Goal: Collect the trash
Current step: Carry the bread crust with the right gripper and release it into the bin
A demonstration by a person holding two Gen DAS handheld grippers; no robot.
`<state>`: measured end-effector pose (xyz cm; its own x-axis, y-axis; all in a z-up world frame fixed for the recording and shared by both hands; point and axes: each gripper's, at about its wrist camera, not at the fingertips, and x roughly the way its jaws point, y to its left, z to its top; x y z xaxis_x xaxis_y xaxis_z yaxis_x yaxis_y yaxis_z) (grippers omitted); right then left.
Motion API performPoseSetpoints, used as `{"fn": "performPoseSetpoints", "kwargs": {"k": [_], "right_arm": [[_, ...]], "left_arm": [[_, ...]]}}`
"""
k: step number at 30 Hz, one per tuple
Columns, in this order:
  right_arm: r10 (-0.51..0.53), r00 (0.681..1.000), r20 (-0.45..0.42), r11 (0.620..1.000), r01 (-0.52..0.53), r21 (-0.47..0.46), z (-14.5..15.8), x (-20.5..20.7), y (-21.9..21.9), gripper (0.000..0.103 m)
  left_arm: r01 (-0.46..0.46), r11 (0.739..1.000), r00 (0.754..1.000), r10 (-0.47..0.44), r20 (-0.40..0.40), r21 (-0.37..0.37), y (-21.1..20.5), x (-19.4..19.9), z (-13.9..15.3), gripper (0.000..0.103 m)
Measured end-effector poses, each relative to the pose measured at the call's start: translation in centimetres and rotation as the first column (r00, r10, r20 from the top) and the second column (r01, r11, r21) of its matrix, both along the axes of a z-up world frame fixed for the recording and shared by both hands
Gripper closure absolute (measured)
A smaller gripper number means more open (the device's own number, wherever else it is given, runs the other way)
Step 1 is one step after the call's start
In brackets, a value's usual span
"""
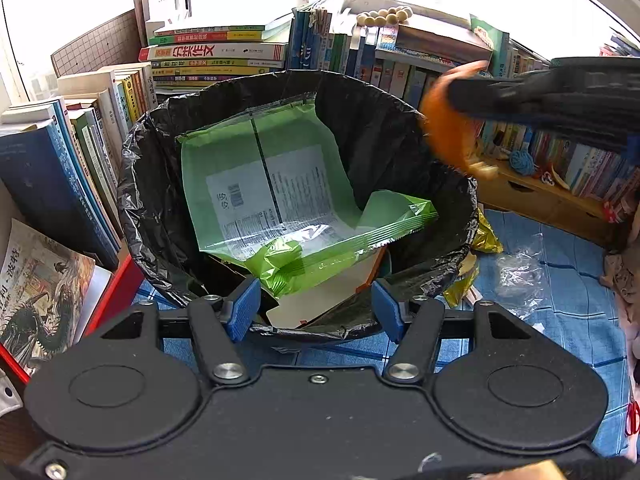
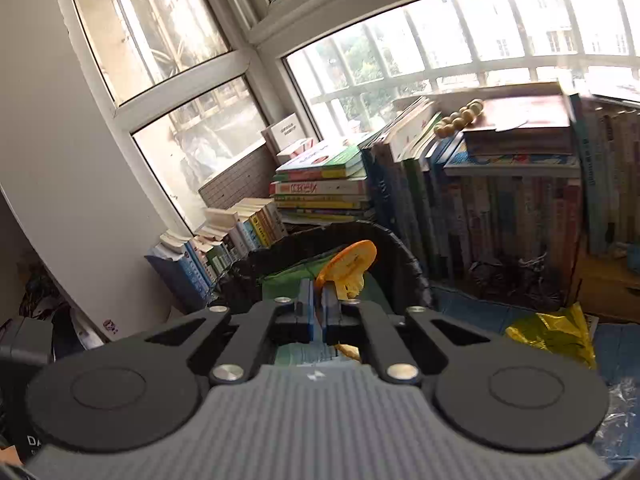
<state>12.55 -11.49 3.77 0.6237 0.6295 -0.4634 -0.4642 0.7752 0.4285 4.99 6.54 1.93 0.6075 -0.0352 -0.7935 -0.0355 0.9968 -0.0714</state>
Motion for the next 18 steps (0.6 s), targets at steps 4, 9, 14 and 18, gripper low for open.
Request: {"fn": "performPoseSetpoints", "kwargs": {"k": [4,9,14,18], "right_arm": [[0.051,0.997,-0.056,0.998,-0.052,-0.018,-1.4,1.2,2.7,0.096],[0.07,0.993,-0.096,0.996,-0.075,-0.052,-2.4,1.7,4.4,0.061],[0.082,0.992,-0.099,0.993,-0.09,-0.076,-2.5,1.6,4.5,0.047],[0.069,0.994,-0.087,0.987,-0.08,-0.137,-2.3,1.0,4.4,0.046]], "left_arm": [[-0.002,1.0,1.0,0.002,-0.003,-0.007,0.1,0.1,0.0,0.044],[-0.001,1.0,1.0,0.001,-0.002,0.0,0.1,0.1,-0.1,0.044],[0.001,1.0,1.0,-0.001,-0.001,0.008,-0.1,0.1,-0.1,0.044],[-0.002,1.0,1.0,0.002,-0.003,0.002,-0.1,0.2,-0.1,0.044]]}}
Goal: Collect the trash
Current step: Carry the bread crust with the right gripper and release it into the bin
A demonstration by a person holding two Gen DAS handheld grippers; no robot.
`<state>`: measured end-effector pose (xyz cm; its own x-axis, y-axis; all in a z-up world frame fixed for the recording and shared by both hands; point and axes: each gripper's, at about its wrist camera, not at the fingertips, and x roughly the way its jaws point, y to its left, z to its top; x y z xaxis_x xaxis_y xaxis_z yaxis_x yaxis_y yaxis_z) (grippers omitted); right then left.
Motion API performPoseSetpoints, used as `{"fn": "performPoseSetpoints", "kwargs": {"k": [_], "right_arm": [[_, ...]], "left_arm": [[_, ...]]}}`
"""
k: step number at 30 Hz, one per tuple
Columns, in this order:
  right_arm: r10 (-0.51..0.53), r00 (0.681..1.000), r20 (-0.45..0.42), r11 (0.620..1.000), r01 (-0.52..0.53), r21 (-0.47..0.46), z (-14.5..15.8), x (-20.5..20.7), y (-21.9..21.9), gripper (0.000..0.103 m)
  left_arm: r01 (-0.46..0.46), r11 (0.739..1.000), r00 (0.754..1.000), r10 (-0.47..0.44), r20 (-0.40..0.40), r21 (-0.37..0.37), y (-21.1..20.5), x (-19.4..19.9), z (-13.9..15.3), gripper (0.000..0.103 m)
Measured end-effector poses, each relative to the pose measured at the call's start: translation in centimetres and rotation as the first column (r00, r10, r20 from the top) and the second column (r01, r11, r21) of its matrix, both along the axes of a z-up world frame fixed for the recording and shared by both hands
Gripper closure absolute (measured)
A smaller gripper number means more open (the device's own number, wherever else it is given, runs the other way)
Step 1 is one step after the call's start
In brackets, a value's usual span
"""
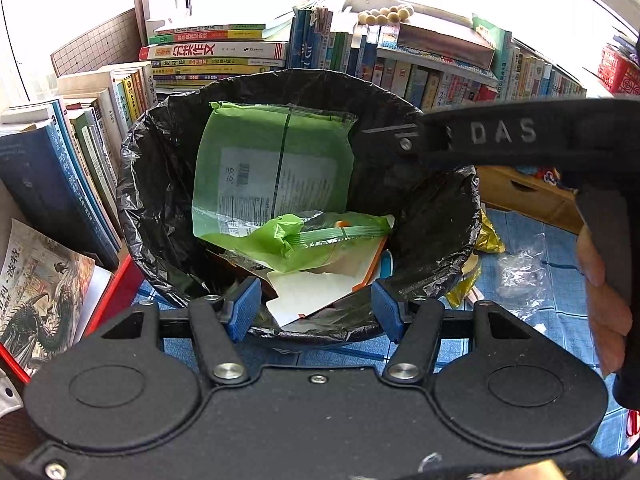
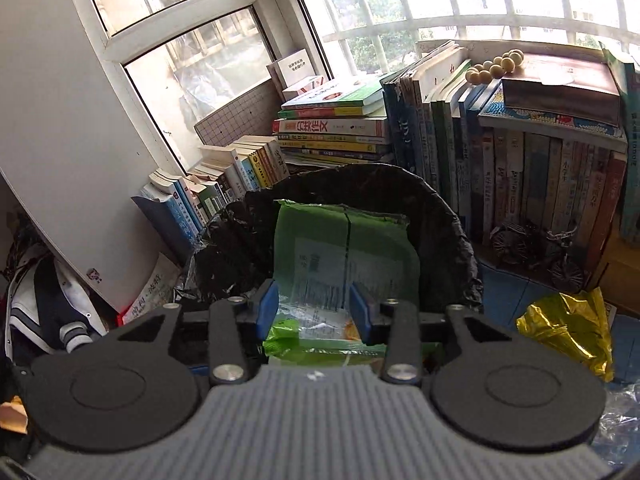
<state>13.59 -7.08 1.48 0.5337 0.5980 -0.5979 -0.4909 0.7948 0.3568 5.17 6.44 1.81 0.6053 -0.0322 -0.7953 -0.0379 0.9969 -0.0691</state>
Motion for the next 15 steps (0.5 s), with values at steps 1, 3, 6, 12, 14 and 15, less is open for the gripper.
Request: {"fn": "performPoseSetpoints", "kwargs": {"k": [1,3,6,12,14,15], "right_arm": [[-0.004,1.0,0.005,1.0,0.005,-0.018,0.0,-0.1,0.0,0.046],[-0.011,1.0,0.015,0.999,0.012,-0.049,0.2,-0.4,-0.2,0.046],[-0.024,0.999,0.027,0.996,0.026,-0.081,0.3,-0.8,-0.7,0.045],[-0.062,0.998,0.022,0.992,0.064,-0.111,0.0,-1.3,-2.1,0.044],[-0.079,0.997,0.017,0.99,0.08,-0.116,-0.2,-1.5,-2.7,0.044],[-0.088,0.996,0.015,0.989,0.089,-0.116,-0.3,-1.5,-3.1,0.044]], "left_arm": [[0.001,1.0,1.0,-0.001,0.0,0.0,0.0,0.0,0.0,0.044],[0.003,1.0,1.0,-0.003,0.001,0.001,0.0,0.0,0.0,0.044],[0.006,1.0,1.0,-0.006,-0.001,0.003,0.0,0.0,0.0,0.044],[0.006,1.0,1.0,-0.006,-0.006,0.014,-0.2,0.1,0.0,0.044],[0.008,1.0,1.0,-0.007,-0.007,0.021,-0.3,0.1,0.0,0.044],[0.008,1.0,1.0,-0.008,-0.008,0.023,-0.4,0.1,0.0,0.044]]}}
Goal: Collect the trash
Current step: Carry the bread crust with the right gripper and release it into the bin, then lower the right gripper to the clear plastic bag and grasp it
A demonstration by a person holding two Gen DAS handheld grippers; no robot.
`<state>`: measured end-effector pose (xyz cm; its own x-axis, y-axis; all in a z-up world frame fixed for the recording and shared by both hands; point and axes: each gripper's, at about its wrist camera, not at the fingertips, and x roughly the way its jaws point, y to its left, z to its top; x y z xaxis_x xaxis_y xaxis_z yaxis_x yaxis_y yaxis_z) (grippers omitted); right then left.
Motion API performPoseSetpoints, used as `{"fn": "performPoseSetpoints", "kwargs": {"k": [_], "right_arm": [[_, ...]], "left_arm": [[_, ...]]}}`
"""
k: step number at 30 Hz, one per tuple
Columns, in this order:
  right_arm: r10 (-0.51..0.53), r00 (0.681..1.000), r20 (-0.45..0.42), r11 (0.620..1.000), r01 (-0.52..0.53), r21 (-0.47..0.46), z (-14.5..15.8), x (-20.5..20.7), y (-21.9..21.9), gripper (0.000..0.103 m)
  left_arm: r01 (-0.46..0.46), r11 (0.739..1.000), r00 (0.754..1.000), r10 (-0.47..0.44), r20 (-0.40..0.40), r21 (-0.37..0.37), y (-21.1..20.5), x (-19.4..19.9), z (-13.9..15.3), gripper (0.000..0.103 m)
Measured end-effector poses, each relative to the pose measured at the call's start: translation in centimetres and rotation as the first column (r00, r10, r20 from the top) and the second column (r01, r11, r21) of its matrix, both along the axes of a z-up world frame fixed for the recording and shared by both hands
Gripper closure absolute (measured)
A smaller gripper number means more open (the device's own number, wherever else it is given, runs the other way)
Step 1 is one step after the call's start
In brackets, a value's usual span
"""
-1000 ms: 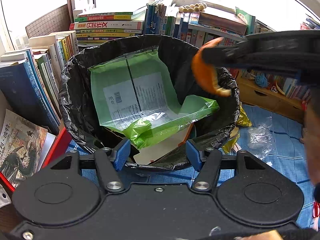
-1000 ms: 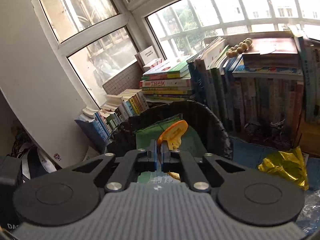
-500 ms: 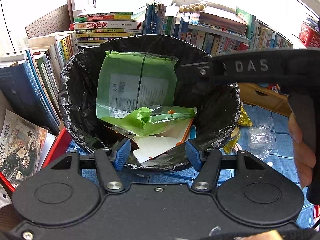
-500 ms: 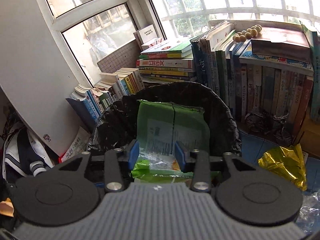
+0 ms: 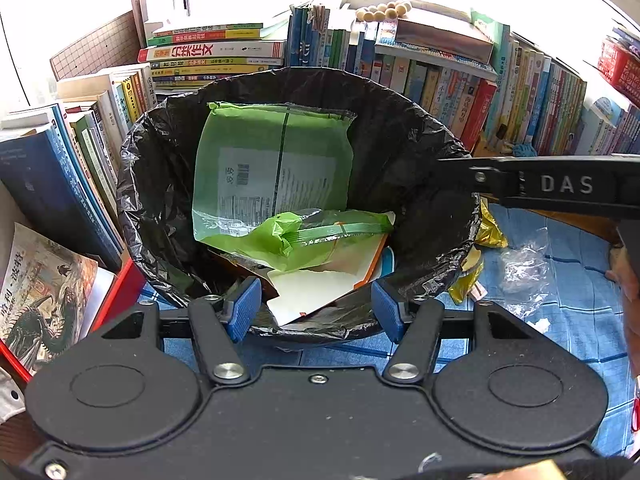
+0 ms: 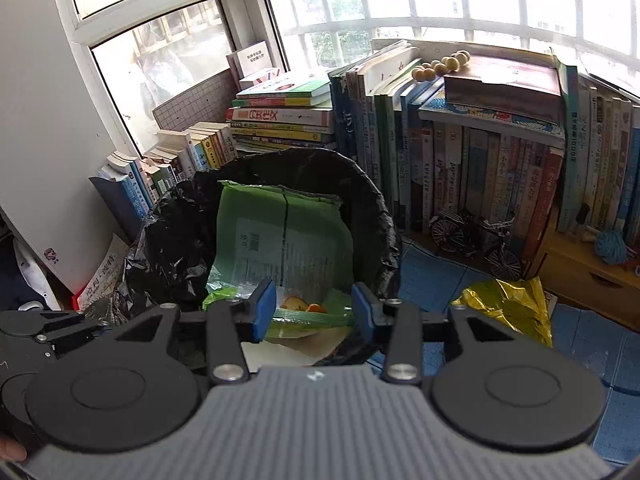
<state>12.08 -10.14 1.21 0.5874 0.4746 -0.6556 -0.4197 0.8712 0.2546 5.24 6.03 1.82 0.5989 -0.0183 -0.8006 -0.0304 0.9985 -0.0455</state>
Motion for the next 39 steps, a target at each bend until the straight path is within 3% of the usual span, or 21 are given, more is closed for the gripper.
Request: {"fn": "performPoseSetpoints", "kwargs": {"k": [20,39], "right_arm": [[-0.201,0.979,-0.039,0.979,0.2,-0.029,-2.2,-1.2,-7.2,0.042],[-0.412,0.893,-0.18,0.907,0.383,-0.174,-10.0,1.3,-13.1,0.034]], "left_arm": [[0.003,1.0,1.0,-0.003,-0.005,0.01,-0.2,0.1,-0.1,0.044],[0.005,1.0,1.0,-0.005,-0.011,0.012,-0.3,0.1,-0.1,0.044]]}}
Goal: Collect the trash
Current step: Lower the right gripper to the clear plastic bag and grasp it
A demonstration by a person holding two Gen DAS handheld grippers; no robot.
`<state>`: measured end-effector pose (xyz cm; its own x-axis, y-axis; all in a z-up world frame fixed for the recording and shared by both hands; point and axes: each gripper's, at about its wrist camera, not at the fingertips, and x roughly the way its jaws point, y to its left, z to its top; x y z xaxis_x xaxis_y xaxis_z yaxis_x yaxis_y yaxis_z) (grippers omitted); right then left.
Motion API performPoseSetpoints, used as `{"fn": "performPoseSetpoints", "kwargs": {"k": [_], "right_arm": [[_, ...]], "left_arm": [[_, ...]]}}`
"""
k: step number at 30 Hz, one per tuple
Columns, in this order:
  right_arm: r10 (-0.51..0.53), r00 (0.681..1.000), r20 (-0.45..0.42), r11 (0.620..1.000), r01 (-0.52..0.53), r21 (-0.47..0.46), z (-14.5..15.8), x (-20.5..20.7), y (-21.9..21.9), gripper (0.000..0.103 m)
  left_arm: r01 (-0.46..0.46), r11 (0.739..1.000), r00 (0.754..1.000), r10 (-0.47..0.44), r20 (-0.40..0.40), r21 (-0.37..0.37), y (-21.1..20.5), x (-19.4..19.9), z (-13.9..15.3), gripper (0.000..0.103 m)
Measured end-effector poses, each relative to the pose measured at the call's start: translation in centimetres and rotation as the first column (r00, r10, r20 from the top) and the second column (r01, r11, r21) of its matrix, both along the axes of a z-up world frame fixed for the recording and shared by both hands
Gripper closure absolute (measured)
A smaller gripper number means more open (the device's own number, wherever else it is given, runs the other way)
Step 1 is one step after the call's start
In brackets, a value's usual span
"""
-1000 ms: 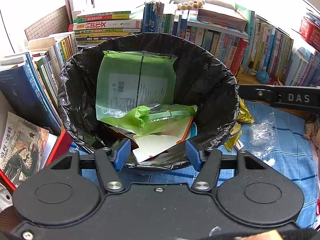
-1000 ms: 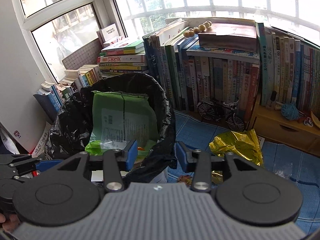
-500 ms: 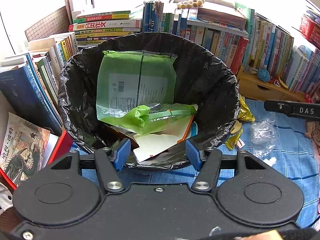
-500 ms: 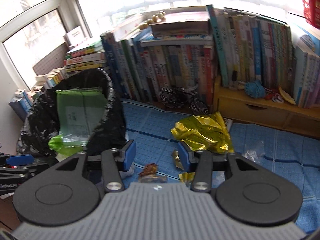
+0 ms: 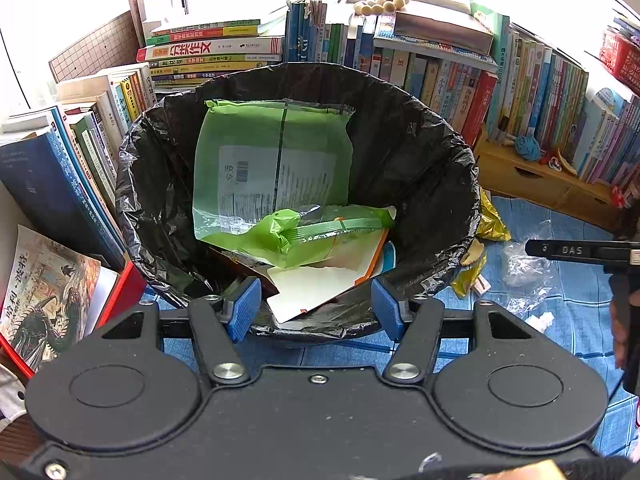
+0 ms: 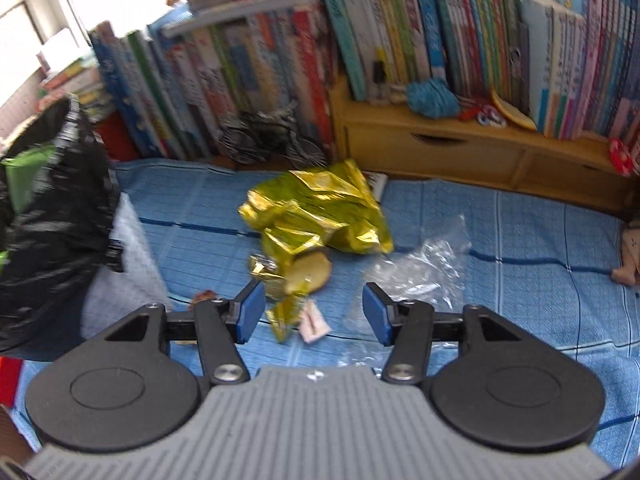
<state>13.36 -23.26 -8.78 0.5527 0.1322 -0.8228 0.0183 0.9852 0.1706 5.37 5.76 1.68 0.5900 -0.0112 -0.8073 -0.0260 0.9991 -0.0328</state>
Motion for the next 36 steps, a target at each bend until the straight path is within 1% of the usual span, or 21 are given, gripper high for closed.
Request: {"fn": "performPoseSetpoints", "kwargs": {"k": [4,7,9,12,14,18,20,24,25,26,27,29,30,33,36], "right_arm": [[-0.022,1.0,-0.02,0.999,0.021,-0.028,-1.6,0.9,-0.6,0.029],[-0.034,0.999,-0.017,0.999,0.033,-0.04,-2.9,1.6,-1.1,0.021],[-0.046,0.999,-0.005,0.999,0.046,-0.029,-3.7,2.2,-1.8,0.015],[-0.072,0.997,-0.015,0.997,0.072,-0.027,-4.9,3.5,-2.8,0.013],[-0.091,0.995,-0.032,0.995,0.09,-0.043,-5.9,4.4,-3.4,0.011],[-0.109,0.992,-0.069,0.993,0.106,-0.044,-7.7,5.5,-4.3,0.002],[-0.111,0.99,-0.086,0.993,0.106,-0.058,-8.4,5.9,-4.4,0.0],[-0.1,0.989,-0.106,0.989,0.088,-0.115,-9.2,6.2,-4.1,0.0],[-0.086,0.991,-0.106,0.989,0.072,-0.129,-9.3,6.1,-3.9,0.004],[-0.073,0.992,-0.102,0.988,0.058,-0.145,-9.2,6.0,-3.7,0.015],[-0.07,0.993,-0.094,0.984,0.054,-0.169,-9.0,5.8,-3.6,0.03],[-0.056,0.995,-0.077,0.988,0.044,-0.15,-8.3,5.6,-3.6,0.038],[-0.055,0.996,-0.066,0.989,0.045,-0.139,-7.9,5.4,-3.7,0.041],[-0.063,0.997,-0.033,0.993,0.06,-0.103,-6.4,4.9,-3.8,0.044],[-0.077,0.997,0.016,0.996,0.078,-0.041,-3.7,4.5,-3.8,0.046]], "left_arm": [[-0.002,1.0,1.0,0.002,-0.005,0.002,0.0,0.0,0.0,0.044],[-0.001,1.0,1.0,0.001,-0.008,0.005,-0.1,0.1,0.1,0.044],[-0.003,1.0,1.0,0.003,-0.009,0.005,-0.1,0.1,0.1,0.044],[-0.006,1.0,1.0,0.006,-0.013,0.015,-0.2,0.1,0.1,0.044],[-0.008,1.0,1.0,0.008,-0.014,0.02,-0.3,0.2,0.1,0.044],[-0.01,1.0,1.0,0.01,-0.015,0.027,-0.4,0.2,0.0,0.044],[-0.013,1.0,1.0,0.013,-0.017,0.029,-0.4,0.3,0.0,0.044],[-0.014,0.999,1.0,0.015,-0.021,0.029,-0.4,0.5,-0.2,0.044],[-0.015,1.0,1.0,0.015,-0.022,0.028,-0.4,0.6,-0.2,0.044],[-0.014,1.0,1.0,0.015,-0.023,0.027,-0.4,0.6,-0.2,0.044],[-0.013,1.0,1.0,0.014,-0.024,0.026,-0.4,0.6,-0.2,0.044],[-0.011,1.0,1.0,0.012,-0.024,0.024,-0.4,0.6,-0.2,0.044],[-0.01,1.0,1.0,0.01,-0.024,0.024,-0.4,0.7,-0.3,0.044],[-0.005,1.0,1.0,0.006,-0.024,0.019,-0.3,0.8,-0.3,0.046],[-0.001,1.0,1.0,0.001,-0.024,0.014,-0.3,0.8,-0.3,0.047]]}}
